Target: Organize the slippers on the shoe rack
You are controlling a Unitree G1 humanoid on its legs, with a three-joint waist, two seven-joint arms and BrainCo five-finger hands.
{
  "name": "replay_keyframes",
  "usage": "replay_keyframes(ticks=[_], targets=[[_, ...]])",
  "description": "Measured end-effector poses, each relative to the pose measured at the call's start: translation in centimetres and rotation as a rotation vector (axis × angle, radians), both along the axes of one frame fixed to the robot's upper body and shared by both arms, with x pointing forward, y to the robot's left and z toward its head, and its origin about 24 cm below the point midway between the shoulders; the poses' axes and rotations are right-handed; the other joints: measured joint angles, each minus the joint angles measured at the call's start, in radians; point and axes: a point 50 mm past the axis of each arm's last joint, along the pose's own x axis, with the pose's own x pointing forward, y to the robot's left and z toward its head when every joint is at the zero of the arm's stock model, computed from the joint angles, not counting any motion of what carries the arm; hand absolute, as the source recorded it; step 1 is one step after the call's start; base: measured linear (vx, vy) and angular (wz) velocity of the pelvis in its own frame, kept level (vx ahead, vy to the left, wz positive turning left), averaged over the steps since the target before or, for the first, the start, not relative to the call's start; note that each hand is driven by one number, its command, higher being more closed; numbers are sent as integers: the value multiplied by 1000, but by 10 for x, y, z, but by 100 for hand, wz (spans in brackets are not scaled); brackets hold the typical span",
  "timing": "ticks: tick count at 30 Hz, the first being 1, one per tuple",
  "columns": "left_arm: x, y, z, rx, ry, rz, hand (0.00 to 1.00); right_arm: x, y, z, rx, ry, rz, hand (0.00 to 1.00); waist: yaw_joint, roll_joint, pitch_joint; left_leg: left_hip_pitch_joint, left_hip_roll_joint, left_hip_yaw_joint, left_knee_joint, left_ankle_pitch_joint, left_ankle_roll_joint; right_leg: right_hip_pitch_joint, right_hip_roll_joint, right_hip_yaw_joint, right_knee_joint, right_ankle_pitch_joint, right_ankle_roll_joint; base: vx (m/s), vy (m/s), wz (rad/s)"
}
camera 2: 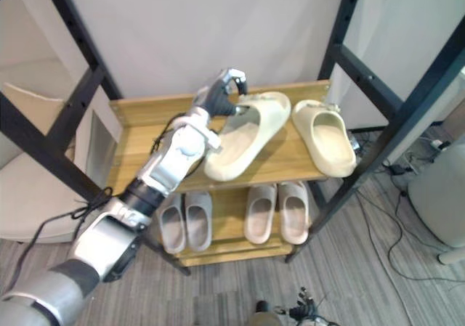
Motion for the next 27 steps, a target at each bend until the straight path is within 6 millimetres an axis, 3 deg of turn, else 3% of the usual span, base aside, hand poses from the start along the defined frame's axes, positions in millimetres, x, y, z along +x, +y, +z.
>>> replay_keyframes(ticks=[7,16,17,27], targets=[[3,-4,-11,14,53,16,100,0,-2,4,-10,-29,-8,0,-13,12,8,-5,1,7,0,0,0,-22,-2,4,29,-14,1,-3,1,-1],[4,-13,1,9,34,8,100,0,-2,11,-24,-64,-16,0,-19,13,9,-37,3,33,1,1,1,-74,-3,19,53,-17,2,-5,2,-6],[3,-17,4,4,28,0,0,0,-2,11,-24,-64,-17,0,-19,12,9,-40,4,34,1,1,1,-77,-3,19,53,-18,1,0,0,0],[1,-26,17,-43,-7,4,0,-1,1,14,-21,-85,-27,0,-19,11,10,-59,5,45,1,1,1,-103,-3,25,59,-18,1,4,0,-1]])
